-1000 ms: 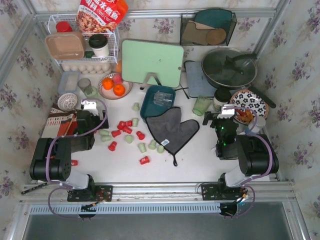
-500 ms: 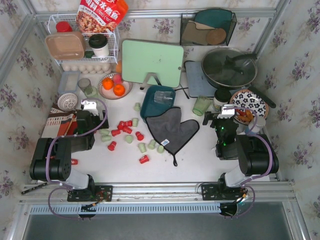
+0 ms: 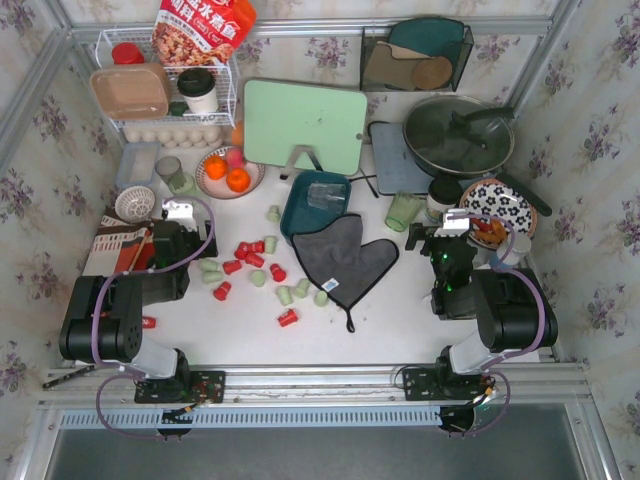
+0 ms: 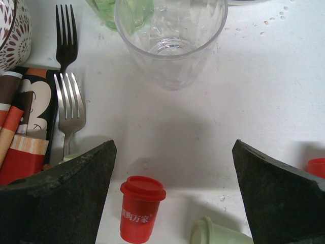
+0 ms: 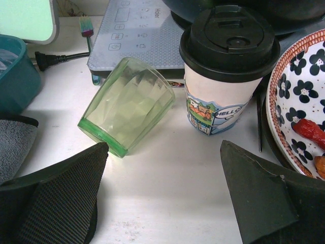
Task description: Mix the coffee capsules in the storage basket
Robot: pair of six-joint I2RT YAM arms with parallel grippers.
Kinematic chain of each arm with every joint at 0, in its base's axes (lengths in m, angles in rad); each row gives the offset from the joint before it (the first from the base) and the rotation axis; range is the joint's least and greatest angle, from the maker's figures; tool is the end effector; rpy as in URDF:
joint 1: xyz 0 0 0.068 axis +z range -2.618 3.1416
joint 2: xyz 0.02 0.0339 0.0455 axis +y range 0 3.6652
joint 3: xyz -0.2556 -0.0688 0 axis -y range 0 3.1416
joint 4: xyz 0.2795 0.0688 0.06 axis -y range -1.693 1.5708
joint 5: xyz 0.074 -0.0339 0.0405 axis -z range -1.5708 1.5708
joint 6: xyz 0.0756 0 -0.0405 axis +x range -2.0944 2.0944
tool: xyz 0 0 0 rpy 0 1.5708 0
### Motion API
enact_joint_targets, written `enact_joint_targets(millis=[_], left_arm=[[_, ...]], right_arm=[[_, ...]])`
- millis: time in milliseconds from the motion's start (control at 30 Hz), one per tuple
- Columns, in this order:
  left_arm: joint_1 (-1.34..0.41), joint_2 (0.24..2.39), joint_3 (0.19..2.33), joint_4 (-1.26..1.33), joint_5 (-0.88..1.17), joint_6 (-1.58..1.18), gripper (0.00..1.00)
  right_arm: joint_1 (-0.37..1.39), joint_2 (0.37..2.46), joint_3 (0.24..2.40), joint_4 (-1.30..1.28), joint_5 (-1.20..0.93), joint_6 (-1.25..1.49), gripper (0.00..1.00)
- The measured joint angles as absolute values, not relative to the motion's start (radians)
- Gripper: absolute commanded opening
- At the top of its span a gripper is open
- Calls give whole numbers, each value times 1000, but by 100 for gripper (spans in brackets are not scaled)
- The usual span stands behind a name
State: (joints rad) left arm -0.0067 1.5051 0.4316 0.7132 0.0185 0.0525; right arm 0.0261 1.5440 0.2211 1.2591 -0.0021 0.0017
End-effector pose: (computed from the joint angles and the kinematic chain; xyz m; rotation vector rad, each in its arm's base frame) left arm 0.3293 -0.0036 0.0988 0.0695 1.9298 0.0127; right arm 0.2891 0.0077 0.1032 -0.0216 1.6345 0.0230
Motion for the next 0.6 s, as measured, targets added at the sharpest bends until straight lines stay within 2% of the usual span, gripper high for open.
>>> enact_joint_targets(millis=[100,333,433,600], left_arm=[[-9,1495,433,706,28,57,100],[-17,1351,570,482,6,15,100],[-22,1290,661,216,-10,-49,100],[-33,1170,845,-31,-21,-195,100]], right_arm=[[26,1544,221,1259,1,2,100],[26,1544,221,1259,1,2,100],[26,1536,221,1253,2,2,100],[30,1449,217,1214,54,20,100]])
